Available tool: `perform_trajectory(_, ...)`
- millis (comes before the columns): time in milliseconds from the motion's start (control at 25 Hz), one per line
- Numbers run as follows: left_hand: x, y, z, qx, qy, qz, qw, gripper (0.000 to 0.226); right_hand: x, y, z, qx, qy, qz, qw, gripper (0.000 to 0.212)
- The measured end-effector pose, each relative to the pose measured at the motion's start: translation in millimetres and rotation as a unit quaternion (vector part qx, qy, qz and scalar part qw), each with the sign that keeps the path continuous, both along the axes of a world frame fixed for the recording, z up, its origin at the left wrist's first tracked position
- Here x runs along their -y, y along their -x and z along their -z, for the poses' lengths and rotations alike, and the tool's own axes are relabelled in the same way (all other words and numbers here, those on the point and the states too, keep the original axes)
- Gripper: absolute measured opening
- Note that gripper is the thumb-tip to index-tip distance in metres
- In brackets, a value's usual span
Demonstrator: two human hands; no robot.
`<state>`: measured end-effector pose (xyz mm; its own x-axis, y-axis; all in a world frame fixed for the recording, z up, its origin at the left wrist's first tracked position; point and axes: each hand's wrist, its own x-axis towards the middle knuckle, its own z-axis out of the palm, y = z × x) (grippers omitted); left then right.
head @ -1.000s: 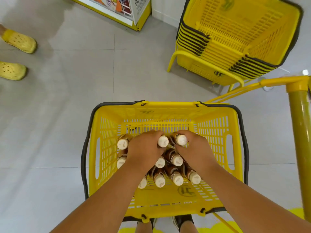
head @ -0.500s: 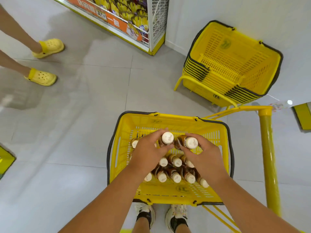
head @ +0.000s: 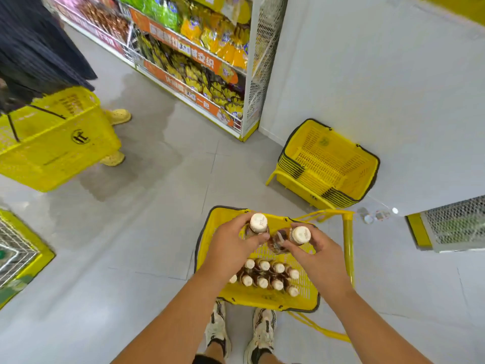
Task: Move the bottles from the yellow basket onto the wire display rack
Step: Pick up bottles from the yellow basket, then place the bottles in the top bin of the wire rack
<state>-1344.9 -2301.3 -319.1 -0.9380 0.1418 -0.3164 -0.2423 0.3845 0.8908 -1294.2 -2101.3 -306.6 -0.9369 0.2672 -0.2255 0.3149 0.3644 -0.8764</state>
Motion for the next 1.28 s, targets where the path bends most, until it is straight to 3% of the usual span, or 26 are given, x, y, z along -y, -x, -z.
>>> perform_trajectory(200, 5, -8, -84, -0.070, -0.031, -0.012, 0.997, 0.034, -4, -2, -84, -0.066, -0.002, -0.031, 0.997, 0.033)
perform_trajectory(360, 11, -32, -137, -0.121, -0.057, -0.072, 0.988, 0.044, -4, -1, -131, -0.115, 0.028, -0.063, 0.991, 0.052)
perform_trajectory(680, 78, -146, -209, -0.158, -0.032, -0.257, 0.953, 0.038, 61, -11, -196, -0.120, 0.042, -0.303, 0.945, 0.037)
perform_trajectory(1040, 223, -330, -258, -0.146, -0.005, -0.492, 0.858, 0.028, 271, -84, -246, -0.134, 0.097, -0.545, 0.822, 0.041)
perform_trajectory(1280, 335, -472, -285, -0.161, 0.054, -0.584, 0.794, 0.028, 426, -185, -269, -0.148, 0.122, -0.636, 0.748, 0.033)
